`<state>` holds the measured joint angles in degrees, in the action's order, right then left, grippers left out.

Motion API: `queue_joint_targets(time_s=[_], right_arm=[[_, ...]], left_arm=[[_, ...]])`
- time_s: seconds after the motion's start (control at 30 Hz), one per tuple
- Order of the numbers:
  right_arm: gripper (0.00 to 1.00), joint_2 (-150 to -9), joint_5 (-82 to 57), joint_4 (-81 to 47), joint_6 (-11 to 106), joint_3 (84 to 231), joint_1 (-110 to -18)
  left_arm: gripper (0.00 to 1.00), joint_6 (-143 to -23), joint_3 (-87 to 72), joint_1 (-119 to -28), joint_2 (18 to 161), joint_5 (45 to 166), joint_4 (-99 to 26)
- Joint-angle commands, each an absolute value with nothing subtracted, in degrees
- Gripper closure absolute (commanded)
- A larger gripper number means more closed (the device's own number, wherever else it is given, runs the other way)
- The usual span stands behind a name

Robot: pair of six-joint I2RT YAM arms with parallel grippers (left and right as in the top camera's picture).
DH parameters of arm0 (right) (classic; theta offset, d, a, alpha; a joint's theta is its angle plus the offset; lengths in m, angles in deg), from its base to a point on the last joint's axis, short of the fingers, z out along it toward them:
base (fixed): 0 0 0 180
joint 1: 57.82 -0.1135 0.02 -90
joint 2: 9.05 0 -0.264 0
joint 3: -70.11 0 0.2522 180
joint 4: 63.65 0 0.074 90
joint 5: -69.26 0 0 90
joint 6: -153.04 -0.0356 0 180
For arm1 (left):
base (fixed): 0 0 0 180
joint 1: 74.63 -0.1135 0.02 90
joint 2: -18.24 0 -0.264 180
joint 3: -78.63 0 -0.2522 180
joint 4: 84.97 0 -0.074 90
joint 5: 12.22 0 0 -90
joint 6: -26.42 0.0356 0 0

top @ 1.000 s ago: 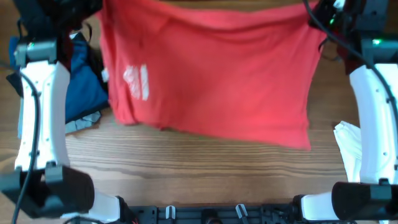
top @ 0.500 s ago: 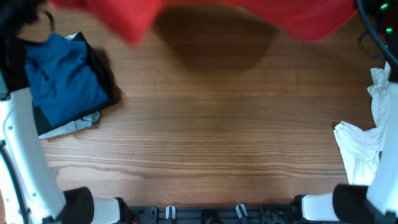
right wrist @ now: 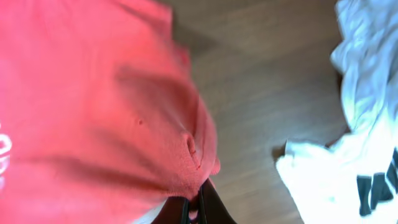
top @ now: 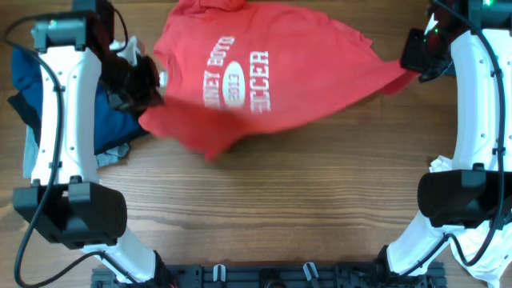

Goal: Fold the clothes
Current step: 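Lay the shirt flat on the table, lowering both grippers toward the robot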

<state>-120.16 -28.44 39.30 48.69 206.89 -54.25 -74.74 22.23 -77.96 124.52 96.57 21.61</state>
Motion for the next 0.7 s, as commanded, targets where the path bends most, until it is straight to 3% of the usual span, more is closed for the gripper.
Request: queue_joint_targets(time_s=[0.0,0.33,0.67], right_arm=[[0.96,-119.4,-26.2,42.2,51.0,206.2,-54.1],[0.96,-117.2,-20.7,41.6,52.7,195.0,-54.0],[0.96,-113.5,-18.3,34.1,50.4,173.4,-52.4]], left_arm=[[0.96,-72.8,19.2,-78.1,123.9,92.6,24.4],[0.96,-73.4,10.3,-78.2,120.2,88.6,23.9],[0.96,-76.5,-7.6,-78.3,113.0,85.8,18.2]])
